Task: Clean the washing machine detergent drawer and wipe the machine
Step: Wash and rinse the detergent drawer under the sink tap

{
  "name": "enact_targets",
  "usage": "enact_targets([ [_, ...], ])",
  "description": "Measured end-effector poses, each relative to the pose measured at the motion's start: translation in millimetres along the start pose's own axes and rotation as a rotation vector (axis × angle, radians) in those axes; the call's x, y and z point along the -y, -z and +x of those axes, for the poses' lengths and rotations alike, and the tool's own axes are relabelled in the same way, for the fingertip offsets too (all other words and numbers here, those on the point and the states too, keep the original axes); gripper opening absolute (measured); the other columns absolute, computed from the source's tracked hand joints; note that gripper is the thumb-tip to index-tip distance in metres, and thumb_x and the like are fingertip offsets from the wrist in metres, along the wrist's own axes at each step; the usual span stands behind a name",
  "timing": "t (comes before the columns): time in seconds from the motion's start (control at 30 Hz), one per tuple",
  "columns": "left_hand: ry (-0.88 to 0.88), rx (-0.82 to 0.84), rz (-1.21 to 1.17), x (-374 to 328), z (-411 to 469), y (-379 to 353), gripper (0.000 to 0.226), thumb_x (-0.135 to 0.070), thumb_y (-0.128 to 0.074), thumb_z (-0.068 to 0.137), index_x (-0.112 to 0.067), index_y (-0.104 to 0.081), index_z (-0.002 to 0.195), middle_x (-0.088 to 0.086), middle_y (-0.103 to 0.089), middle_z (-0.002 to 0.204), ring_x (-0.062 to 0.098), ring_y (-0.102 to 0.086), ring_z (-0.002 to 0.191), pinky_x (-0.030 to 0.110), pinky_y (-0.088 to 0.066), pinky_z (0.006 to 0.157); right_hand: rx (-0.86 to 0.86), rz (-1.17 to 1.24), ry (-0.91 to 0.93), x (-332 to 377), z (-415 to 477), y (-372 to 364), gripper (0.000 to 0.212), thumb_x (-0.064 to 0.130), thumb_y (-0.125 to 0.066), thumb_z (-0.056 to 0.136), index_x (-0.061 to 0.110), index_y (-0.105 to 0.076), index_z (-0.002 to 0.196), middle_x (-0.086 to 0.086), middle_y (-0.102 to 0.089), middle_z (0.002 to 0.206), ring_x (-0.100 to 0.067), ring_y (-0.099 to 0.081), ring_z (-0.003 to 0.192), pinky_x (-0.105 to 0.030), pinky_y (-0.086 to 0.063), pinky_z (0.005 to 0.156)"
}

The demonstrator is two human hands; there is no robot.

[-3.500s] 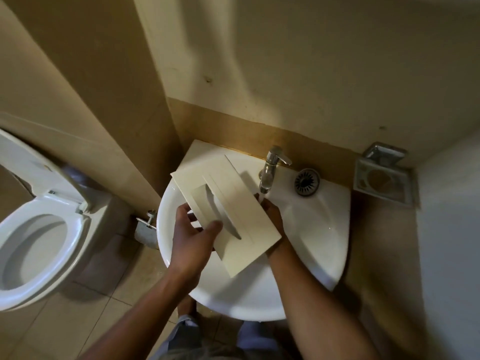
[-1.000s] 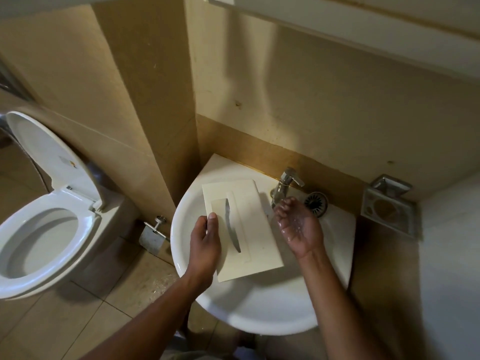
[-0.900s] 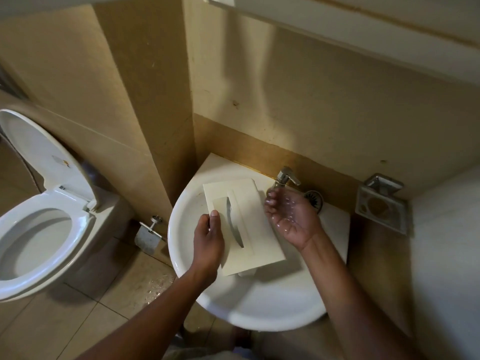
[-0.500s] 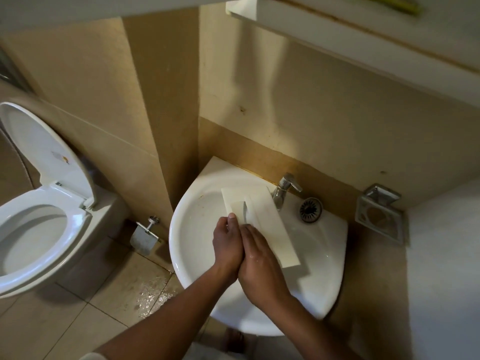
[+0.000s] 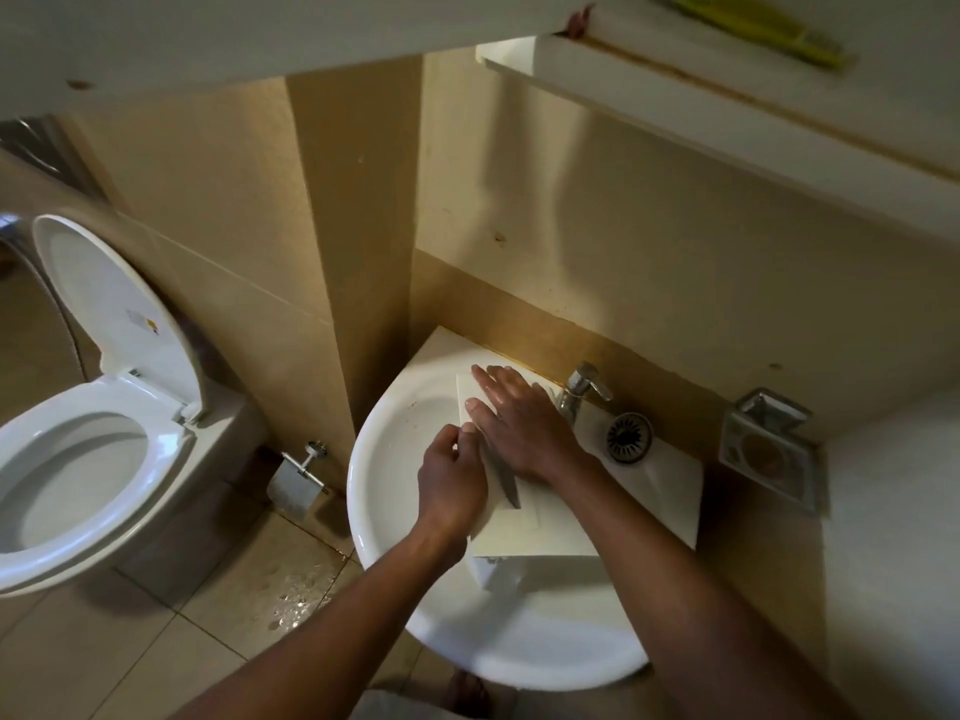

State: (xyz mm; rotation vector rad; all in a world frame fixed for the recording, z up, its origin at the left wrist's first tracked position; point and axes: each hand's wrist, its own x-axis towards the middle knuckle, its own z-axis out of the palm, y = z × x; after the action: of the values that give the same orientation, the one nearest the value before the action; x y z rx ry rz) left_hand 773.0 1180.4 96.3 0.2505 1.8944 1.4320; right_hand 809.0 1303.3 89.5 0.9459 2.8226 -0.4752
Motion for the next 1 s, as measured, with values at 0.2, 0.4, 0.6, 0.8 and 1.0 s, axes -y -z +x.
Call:
enact_targets([
  [0.2, -0.102, -0.035, 0.007, -7.1, -3.5, 6.3, 0.034, -0.035, -0.036, 0.108, -0.023, -0.061, 0.127, -0.006, -0.063, 0.114, 0.005, -0.056, 0.086, 0.034, -0.042, 0.088, -0.195, 0.101, -0.224, -35.0, -22.1, -5.6, 0.057, 0.05, -0.022, 0.102, 0.025, -0.032, 0.153, -0.003, -0.023, 0.162, -0.023, -0.01, 0.152, -0.049, -0.011, 0.122],
  [0.4, -0.122, -0.095, 0.001, -15.5, 7.1, 20.8, 0.036, -0.042, -0.035, 0.106, -0.02, -0.064, 0.107, 0.001, -0.068, 0.101, 0.021, -0.062, 0.09, 0.048, -0.052, 0.089, -0.536, 0.037, -0.469, -74.3, -20.6, 15.8, 0.028, 0.024, -0.06, 0.092, 0.009, -0.066, 0.115, -0.019, -0.062, 0.116, -0.04, -0.054, 0.112, -0.043, -0.042, 0.092],
  [0.6, -0.117, -0.107, -0.033, -24.9, 13.6, 26.1, 0.032, -0.042, -0.038, 0.104, -0.023, -0.063, 0.096, 0.006, -0.068, 0.096, 0.027, -0.064, 0.09, 0.049, -0.055, 0.084, -0.238, -0.02, -0.581, -57.9, -5.8, 46.1, 0.036, 0.022, -0.038, 0.105, 0.004, -0.067, 0.113, -0.017, -0.066, 0.118, -0.033, -0.06, 0.113, -0.034, -0.045, 0.087],
  [0.8, -0.036, 0.001, -0.158, -34.0, 21.6, 37.2, 0.025, -0.032, -0.046, 0.105, -0.016, -0.056, 0.122, 0.006, -0.067, 0.111, 0.027, -0.068, 0.098, 0.04, -0.063, 0.068, -0.173, 0.064, -0.762, -39.7, 3.3, 55.9, 0.028, 0.014, -0.053, 0.099, -0.003, -0.062, 0.119, -0.019, -0.063, 0.125, -0.032, -0.06, 0.118, -0.033, -0.049, 0.081],
  [1.0, 0.078, 0.132, -0.298, -48.6, 28.9, 45.4, 0.027, -0.019, -0.051, 0.104, -0.014, -0.051, 0.13, 0.009, -0.066, 0.118, 0.031, -0.07, 0.1, 0.043, -0.064, 0.07, -0.226, 0.399, -0.816, -53.9, 10.2, 55.8, 0.032, 0.028, -0.061, 0.092, 0.003, -0.07, 0.111, -0.018, -0.068, 0.116, -0.032, -0.067, 0.105, -0.034, -0.054, 0.084],
])
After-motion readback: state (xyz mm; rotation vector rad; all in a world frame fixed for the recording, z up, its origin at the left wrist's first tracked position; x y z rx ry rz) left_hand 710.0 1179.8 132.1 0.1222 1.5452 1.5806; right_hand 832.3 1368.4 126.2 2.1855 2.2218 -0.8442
